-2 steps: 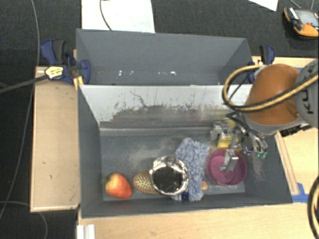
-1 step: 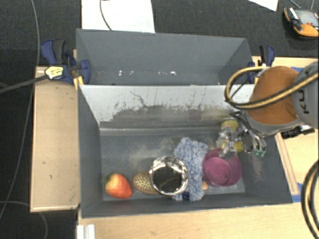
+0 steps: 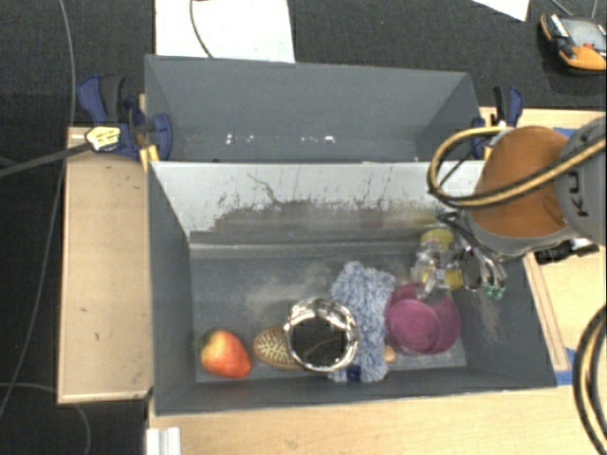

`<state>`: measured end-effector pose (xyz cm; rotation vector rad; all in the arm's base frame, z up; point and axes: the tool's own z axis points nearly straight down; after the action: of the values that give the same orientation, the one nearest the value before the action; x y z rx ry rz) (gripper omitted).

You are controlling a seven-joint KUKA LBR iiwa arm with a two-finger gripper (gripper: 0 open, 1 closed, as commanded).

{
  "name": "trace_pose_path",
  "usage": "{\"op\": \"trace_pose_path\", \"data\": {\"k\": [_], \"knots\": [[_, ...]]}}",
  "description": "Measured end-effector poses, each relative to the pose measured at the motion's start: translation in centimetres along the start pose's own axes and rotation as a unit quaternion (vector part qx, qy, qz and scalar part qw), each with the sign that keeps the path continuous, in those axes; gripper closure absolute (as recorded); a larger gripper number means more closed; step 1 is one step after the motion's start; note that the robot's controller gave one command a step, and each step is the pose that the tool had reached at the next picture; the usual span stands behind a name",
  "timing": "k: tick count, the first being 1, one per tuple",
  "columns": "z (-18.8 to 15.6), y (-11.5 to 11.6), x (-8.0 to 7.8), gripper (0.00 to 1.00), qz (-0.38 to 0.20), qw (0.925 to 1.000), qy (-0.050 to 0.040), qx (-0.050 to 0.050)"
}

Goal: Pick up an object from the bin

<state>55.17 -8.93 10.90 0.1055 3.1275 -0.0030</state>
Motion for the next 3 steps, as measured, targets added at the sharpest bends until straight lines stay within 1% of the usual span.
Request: {"op": "trace_pose_path", "data": {"k": [1,2,3], "knots": [[-7.8,2.9,0.0,1.00,-0.111,0.9938,-0.0012,0.000],[-7.3,2.0,-0.4,1.00,-0.117,0.9931,-0.0083,0.000],[-4.4,2.7,0.6,1.00,-0.083,0.9966,-0.0053,0.000]]}}
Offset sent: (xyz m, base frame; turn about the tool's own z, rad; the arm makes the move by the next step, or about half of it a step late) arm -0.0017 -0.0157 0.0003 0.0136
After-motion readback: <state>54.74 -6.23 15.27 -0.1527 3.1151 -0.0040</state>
